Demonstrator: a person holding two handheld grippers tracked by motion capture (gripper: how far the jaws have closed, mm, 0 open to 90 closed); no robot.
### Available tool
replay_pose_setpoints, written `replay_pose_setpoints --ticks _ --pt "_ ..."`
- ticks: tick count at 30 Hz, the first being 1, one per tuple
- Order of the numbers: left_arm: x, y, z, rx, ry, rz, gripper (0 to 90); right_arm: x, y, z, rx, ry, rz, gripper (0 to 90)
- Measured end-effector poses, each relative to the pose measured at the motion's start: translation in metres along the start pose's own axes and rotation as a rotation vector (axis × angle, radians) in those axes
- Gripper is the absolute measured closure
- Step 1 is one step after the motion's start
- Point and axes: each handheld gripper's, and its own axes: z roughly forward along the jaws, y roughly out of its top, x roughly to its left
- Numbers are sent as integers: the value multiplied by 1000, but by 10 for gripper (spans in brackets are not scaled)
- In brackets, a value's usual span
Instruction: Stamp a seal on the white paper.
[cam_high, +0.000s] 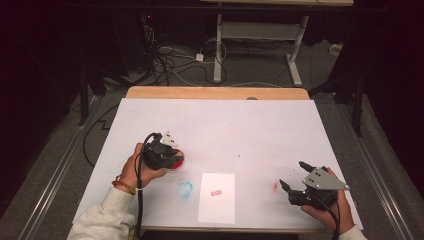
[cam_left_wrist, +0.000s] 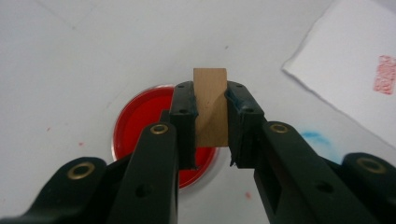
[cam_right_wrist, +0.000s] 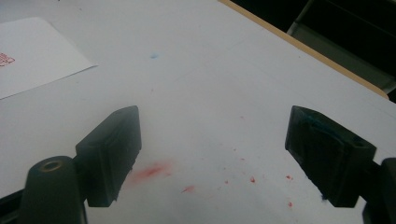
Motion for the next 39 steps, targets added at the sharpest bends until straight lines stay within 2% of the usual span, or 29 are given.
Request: replay_pose_setpoints --ticks 6,8,14,16,22,34,39 --pt "11 -6 9 42 7 -33 735 0 0 0 2 1 1 187" --pt "13 -7 12 69 17 -28 735 0 0 0 2 0 1 187" --pt "19 -10 20 95 22 -53 734 1 -1 1 2 2 -3 187" --pt "21 -11 21 83 15 -72 734 1 0 1 1 3 -4 187" --pt "23 -12 24 83 3 -93 734 1 0 1 4 3 -4 187" --pt "22 -11 28 103 10 -105 734 2 0 1 6 4 -2 187" --pt "24 -13 26 85 -1 -117 731 2 0 1 5 4 -4 188"
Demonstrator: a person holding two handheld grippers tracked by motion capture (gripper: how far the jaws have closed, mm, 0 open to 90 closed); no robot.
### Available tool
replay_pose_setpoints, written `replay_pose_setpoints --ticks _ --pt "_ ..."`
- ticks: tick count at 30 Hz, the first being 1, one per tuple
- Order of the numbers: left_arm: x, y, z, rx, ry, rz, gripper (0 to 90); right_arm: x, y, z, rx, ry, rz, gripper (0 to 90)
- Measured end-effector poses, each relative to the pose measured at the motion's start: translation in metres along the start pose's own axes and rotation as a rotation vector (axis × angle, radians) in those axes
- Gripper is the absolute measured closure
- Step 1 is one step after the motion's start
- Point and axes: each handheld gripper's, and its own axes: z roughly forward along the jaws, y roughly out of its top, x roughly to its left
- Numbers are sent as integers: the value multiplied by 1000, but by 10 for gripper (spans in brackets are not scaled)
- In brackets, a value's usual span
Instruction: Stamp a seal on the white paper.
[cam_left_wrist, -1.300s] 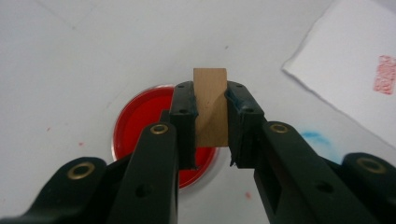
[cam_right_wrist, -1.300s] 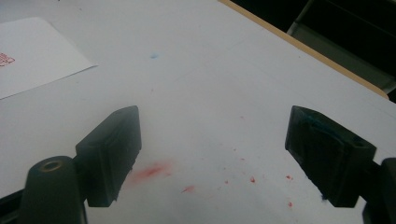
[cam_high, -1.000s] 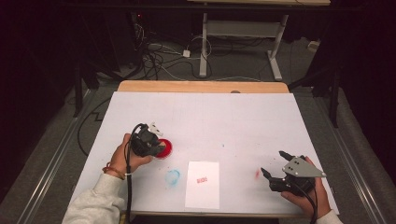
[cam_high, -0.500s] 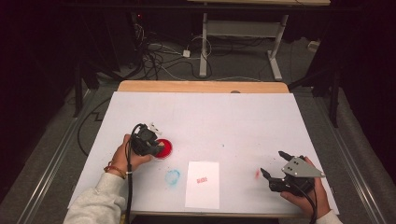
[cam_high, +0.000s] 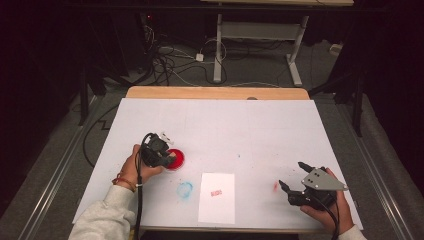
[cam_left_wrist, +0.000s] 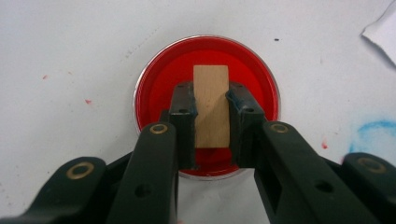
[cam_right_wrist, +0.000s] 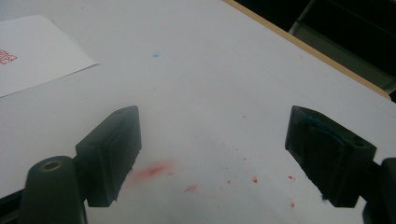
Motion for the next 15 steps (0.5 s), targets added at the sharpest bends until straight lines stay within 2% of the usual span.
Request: replay_pose_setpoints --ticks 3,8,12,15 --pt "-1 -1 -1 -9 4 -9 709 0 0 0 0 3 -1 187" --pt "-3 0 -7 -52 -5 -20 544 -1 0 0 -2 2 -1 187" --pt "-7 1 -12 -93 19 -27 431 -1 0 0 1 3 -2 187" --pt "-9 1 -16 -128 31 -27 380 -1 0 0 -3 2 0 187"
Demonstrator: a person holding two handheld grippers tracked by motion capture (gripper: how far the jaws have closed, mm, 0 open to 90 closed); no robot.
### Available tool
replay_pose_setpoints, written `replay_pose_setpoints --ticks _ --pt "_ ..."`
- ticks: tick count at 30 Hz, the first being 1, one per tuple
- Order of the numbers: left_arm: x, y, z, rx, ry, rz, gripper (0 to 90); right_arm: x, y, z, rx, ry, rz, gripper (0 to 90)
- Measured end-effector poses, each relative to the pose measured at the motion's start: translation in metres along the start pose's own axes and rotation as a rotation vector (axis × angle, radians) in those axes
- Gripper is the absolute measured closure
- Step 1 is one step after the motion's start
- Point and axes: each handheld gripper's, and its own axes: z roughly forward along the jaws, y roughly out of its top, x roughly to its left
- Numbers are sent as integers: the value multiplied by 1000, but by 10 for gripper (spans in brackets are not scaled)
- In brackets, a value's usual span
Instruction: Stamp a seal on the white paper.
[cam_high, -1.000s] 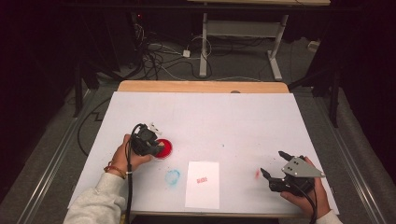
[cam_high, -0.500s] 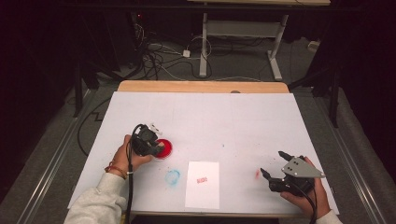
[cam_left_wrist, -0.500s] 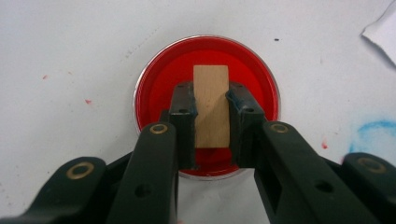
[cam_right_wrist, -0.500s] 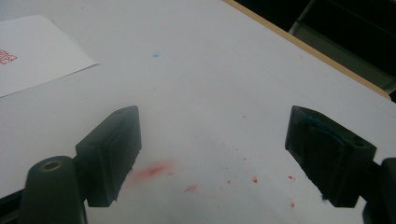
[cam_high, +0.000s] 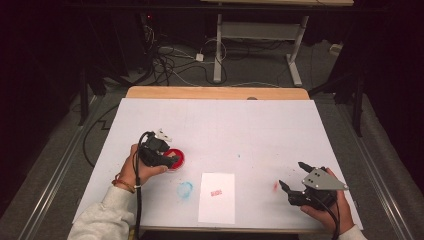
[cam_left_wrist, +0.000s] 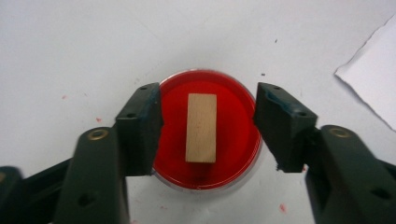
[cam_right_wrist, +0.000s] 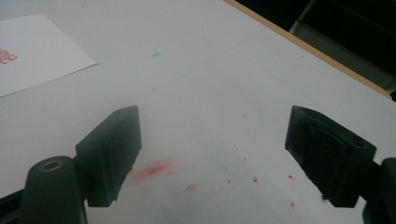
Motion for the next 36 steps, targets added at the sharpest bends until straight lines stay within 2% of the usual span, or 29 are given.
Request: replay_pose_setpoints --ticks 5,12,18,20,22,25,30,32,34,36 --pt "-4 1 -5 -62 16 16 279 0 0 0 -1 0 0 187" --pt "-8 1 -9 -141 26 39 198 0 0 0 2 2 -2 187" --pt "-13 1 -16 -251 33 72 188 0 0 0 -1 0 0 187" --pt "-15 0 -18 -285 51 84 185 0 0 0 -1 1 0 187" --pt "-16 -1 -20 -312 42 89 185 1 1 0 -2 1 1 187" --pt "-20 -2 -22 -351 66 105 185 1 1 0 -4 3 5 187" --pt "-25 -2 -25 -397 78 142 184 1 1 0 -5 4 7 187" --pt "-28 -2 -25 -416 97 153 184 1 2 1 -7 8 16 187" --pt "-30 -2 -25 -416 95 169 184 0 2 1 -10 12 20 187" --pt "-32 -2 -24 -421 114 185 184 0 2 1 -11 12 18 187"
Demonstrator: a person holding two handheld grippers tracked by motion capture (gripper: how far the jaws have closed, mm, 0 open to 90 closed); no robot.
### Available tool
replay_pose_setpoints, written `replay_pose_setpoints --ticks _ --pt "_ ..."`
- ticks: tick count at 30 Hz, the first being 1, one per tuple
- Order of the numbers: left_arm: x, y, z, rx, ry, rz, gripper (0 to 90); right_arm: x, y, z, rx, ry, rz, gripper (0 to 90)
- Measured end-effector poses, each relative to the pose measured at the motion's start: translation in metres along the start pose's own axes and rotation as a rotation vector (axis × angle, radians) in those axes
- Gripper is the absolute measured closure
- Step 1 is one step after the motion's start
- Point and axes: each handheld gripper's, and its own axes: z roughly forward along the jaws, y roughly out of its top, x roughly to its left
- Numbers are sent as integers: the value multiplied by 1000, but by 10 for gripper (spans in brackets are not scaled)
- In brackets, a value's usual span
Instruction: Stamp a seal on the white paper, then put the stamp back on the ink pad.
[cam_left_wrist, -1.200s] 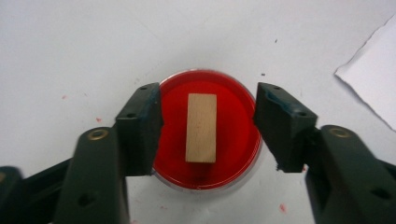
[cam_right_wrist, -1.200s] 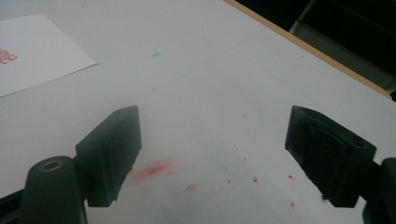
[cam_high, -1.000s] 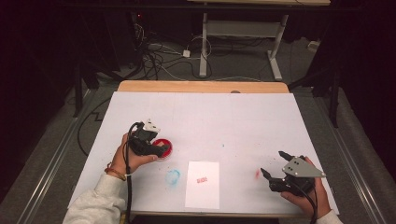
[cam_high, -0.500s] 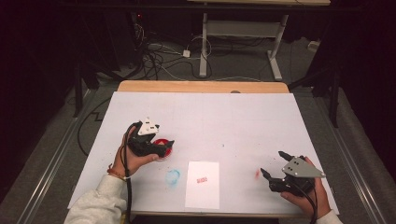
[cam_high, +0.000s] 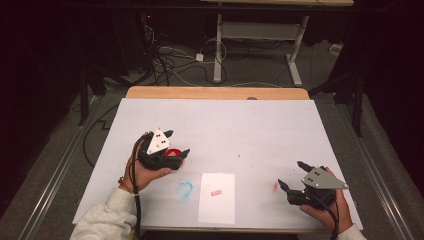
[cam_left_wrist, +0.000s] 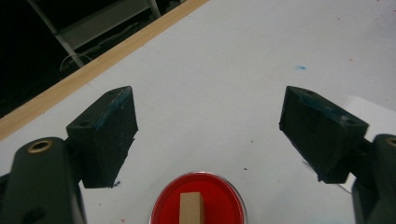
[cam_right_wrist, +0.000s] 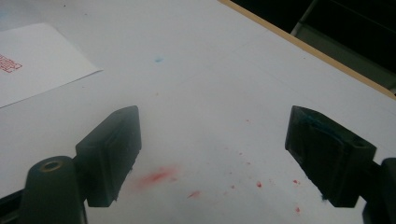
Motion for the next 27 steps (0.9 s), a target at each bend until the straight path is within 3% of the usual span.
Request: replay_pose_setpoints --ticks 17,27 --pt "-16 7 -13 -43 15 80 173 0 2 -4 -30 -17 3 187" --pt "-26 3 -21 -29 34 119 173 2 5 -9 -61 -26 3 188"
